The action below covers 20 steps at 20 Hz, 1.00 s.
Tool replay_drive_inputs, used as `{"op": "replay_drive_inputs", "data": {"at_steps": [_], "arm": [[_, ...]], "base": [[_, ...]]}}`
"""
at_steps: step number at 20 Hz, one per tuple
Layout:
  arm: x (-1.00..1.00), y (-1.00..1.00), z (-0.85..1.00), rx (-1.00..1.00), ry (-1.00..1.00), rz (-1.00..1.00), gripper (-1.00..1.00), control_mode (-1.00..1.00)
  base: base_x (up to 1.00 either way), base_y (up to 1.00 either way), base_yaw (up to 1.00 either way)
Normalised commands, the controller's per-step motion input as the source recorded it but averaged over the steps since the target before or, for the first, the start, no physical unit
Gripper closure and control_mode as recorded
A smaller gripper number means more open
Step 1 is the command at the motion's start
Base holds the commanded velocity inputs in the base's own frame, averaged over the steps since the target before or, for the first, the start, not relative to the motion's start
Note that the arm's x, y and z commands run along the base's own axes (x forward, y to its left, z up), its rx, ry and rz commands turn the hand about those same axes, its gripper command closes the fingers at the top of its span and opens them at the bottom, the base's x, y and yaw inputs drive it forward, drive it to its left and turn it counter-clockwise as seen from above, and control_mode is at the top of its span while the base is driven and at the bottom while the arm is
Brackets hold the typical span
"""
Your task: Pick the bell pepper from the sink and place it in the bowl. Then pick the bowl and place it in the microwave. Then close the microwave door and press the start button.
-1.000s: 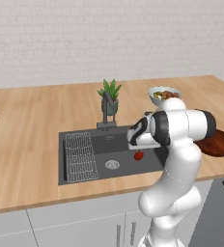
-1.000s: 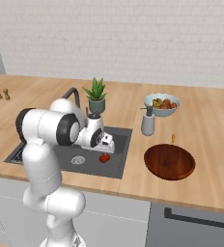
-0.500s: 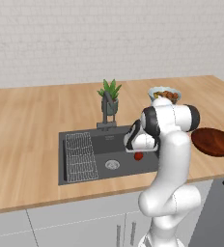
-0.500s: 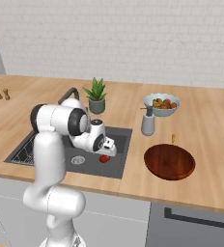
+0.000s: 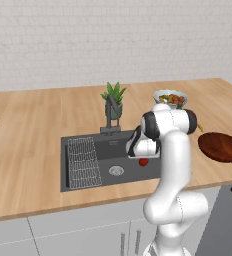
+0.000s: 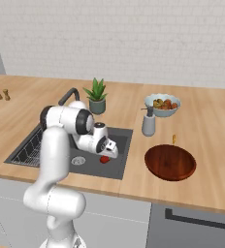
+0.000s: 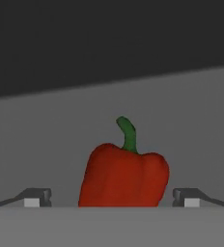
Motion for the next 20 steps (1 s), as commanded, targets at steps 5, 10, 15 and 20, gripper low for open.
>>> {"op": "replay_drive_inputs", "data": {"at_steps": [5, 10, 15, 20], "arm": [[0.04, -0.03, -0.31, 0.00, 0.05, -0.03, -1.00, -1.00], [0.00, 0.00, -0.37, 0.00, 0.08, -0.03, -1.00, -1.00], [0.07, 0.00, -0.33, 0.00, 0.01, -0.01, 1.00, -1.00], [-0.35, 0.01, -0.05, 0.00, 0.00, 0.00, 1.00, -1.00]], "base": [[0.00, 0.00, 0.00], [0.00, 0.00, 0.00], [0.00, 0.00, 0.00], [0.00, 0.00, 0.00]]}}
